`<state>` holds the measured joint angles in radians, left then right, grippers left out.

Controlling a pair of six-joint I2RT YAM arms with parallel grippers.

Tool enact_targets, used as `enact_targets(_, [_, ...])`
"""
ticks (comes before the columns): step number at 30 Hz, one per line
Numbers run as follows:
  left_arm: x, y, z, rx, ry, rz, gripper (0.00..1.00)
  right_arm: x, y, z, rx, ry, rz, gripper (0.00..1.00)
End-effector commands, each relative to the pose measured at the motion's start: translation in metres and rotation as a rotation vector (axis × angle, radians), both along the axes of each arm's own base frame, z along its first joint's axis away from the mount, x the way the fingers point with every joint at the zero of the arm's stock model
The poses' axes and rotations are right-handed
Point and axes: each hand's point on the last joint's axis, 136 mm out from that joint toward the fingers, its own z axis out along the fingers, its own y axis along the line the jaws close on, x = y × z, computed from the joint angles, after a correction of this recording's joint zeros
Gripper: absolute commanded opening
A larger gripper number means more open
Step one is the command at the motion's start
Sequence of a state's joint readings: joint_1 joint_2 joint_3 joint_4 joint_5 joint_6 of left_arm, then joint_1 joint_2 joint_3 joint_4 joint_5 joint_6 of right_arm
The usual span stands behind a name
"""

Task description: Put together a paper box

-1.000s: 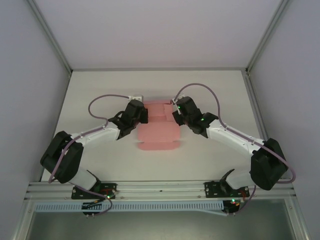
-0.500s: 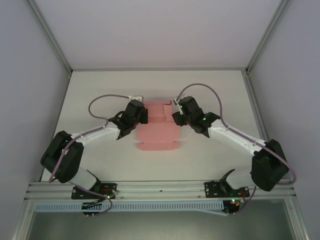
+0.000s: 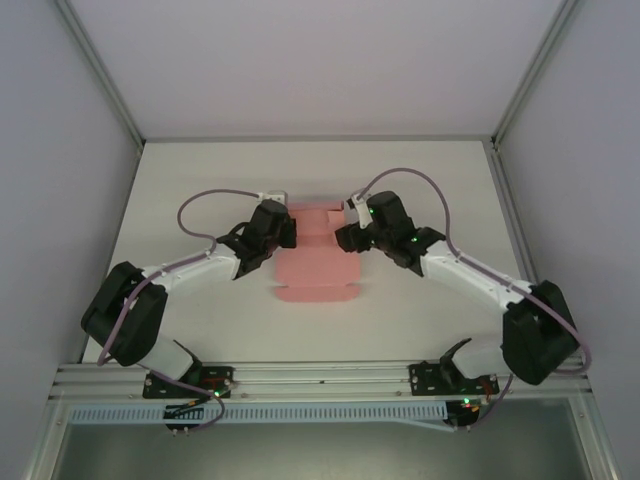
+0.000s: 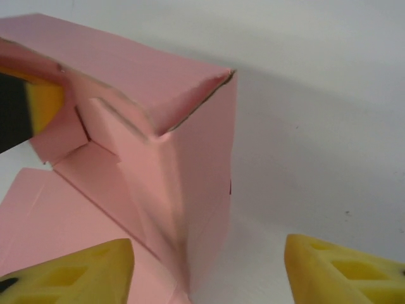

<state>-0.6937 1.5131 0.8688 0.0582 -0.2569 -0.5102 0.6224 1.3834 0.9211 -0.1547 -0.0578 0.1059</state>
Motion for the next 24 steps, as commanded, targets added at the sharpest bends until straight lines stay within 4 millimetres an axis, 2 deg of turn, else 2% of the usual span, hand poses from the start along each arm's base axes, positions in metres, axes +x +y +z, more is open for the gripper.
enact_targets(1, [0.001,-0.005,0.02,-0.03,-0.046,-0.021,0.0,0.018,0.013,0.014,0.058,-0.005,0.006,0.52])
enact_targets(4, [0.001,-0.009,0.021,-0.045,-0.049,-0.037,0.0,0.027,0.012,0.004,0.039,0.006,-0.014,0.47])
enact_targets(7, [0.0,-0.013,0.02,-0.048,-0.045,-0.052,0.0,0.036,0.007,-0.003,0.017,-0.001,-0.063,0.34])
enact_targets(9, [0.002,-0.014,0.019,-0.046,-0.038,-0.044,0.0,0.044,-0.003,-0.008,-0.037,-0.024,-0.132,0.2])
enact_targets(11, [0.004,-0.013,0.018,-0.049,-0.022,-0.015,0.0,0.052,-0.02,-0.01,-0.116,-0.07,-0.243,0.14])
enact_targets(14, [0.007,-0.005,0.01,-0.014,0.022,0.063,0.0,0.06,-0.056,-0.013,-0.306,-0.107,-0.461,0.12])
enact_targets(19, [0.005,0.024,-0.003,0.079,0.086,0.217,0.0,0.056,-0.12,-0.009,-0.637,-0.175,-0.778,0.13])
enact_targets(21, [0.001,0.029,-0.005,0.089,0.102,0.236,0.0,0.053,-0.135,-0.005,-0.748,-0.21,-0.839,0.15])
enact_targets(24, [-0.003,0.034,-0.008,0.103,0.129,0.258,0.0,0.053,-0.141,-0.005,-0.807,-0.236,-0.868,0.16])
